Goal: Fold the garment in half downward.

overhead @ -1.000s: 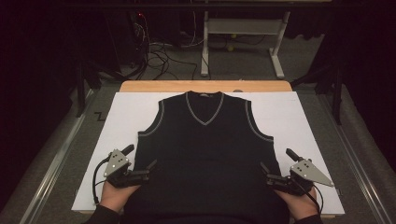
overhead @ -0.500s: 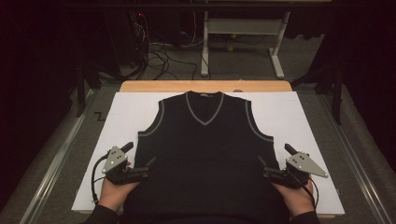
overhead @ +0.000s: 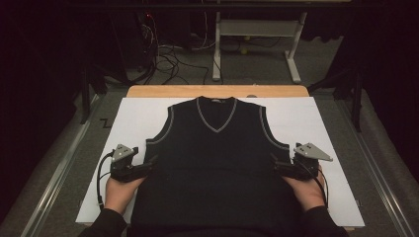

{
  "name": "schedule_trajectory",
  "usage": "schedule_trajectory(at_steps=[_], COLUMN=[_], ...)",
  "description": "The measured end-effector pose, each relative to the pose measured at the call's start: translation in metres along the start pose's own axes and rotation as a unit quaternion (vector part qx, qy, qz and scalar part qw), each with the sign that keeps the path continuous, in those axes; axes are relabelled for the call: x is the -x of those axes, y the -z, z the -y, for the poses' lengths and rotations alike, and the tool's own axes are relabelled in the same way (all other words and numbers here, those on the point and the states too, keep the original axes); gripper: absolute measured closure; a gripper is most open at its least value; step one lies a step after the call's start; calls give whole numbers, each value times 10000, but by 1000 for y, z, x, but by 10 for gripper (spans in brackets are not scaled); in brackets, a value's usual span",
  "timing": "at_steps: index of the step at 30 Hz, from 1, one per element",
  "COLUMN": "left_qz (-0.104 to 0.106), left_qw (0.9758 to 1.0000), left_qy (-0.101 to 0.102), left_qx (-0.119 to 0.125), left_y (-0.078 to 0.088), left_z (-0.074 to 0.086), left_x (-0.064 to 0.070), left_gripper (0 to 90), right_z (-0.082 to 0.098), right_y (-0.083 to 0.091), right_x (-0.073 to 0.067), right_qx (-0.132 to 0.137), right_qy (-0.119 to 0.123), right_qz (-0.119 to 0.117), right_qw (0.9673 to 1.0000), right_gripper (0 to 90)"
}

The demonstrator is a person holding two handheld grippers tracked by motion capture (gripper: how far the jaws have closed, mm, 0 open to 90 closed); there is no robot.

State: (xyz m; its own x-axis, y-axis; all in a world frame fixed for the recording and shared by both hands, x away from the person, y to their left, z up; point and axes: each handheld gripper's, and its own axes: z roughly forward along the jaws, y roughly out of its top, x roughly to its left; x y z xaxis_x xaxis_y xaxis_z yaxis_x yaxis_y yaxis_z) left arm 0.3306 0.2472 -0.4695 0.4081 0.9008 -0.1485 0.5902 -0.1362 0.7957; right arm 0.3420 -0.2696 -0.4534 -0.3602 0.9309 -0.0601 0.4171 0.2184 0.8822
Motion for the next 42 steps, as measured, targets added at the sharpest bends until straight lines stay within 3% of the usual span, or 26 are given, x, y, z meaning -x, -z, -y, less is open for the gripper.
schedule_trajectory(at_steps=[5, 9, 10, 13, 16, 20, 21, 22, 26, 27, 32, 37, 42], left_qz=[25, -14, -33, -86, -145, -96, -53, -53, 60, 145, 130, 267, 405], left_qw=[9980, 9967, 9962, 9960, 9956, 9955, 9955, 9955, 9951, 9952, 9954, 9971, 9969], left_qy=[323, 148, 148, 81, -104, -126, -148, -148, -244, -250, -301, -49, -29], left_qx=[-535, -797, -857, -890, -918, -932, -936, -936, -953, -931, -899, -706, -679], left_y=[-11, -17, -18, -19, -20, -21, -21, -21, -20, -21, -18, -8, 5], left_z=[0, 0, 0, -1, 0, -1, -1, -1, -1, 0, 0, 2, 7], left_x=[-8, -3, -2, 0, 3, 5, 6, 6, 8, 8, 8, 0, -1], left_gripper=[284, 337, 337, 402, 452, 509, 554, 579, 656, 725, 773, 779, 780], right_z=[4, 10, 10, 16, 18, 17, 16, 16, 15, 15, 15, 16, 21], right_y=[-8, -5, -5, -7, -9, -9, -9, -9, -9, -9, -7, 4, 17], right_x=[10, 16, 16, 21, 22, 18, 14, 14, 9, 8, 7, 10, 12], right_qx=[-475, -856, -856, -1182, -1321, -1345, -1346, -1346, -1353, -1352, -1282, -1062, -1003], right_qy=[-277, -361, -361, -461, -492, -382, -257, -257, -157, -118, -64, -77, 1], right_qz=[-43, -52, -52, -1, -29, -92, -149, -149, -309, -403, -386, -389, -458], right_qw=[9985, 9957, 9957, 9919, 9900, 9901, 9905, 9905, 9902, 9899, 9910, 9936, 9939], right_gripper=[149, 291, 291, 350, 379, 464, 553, 553, 726, 801, 846, 849, 851])
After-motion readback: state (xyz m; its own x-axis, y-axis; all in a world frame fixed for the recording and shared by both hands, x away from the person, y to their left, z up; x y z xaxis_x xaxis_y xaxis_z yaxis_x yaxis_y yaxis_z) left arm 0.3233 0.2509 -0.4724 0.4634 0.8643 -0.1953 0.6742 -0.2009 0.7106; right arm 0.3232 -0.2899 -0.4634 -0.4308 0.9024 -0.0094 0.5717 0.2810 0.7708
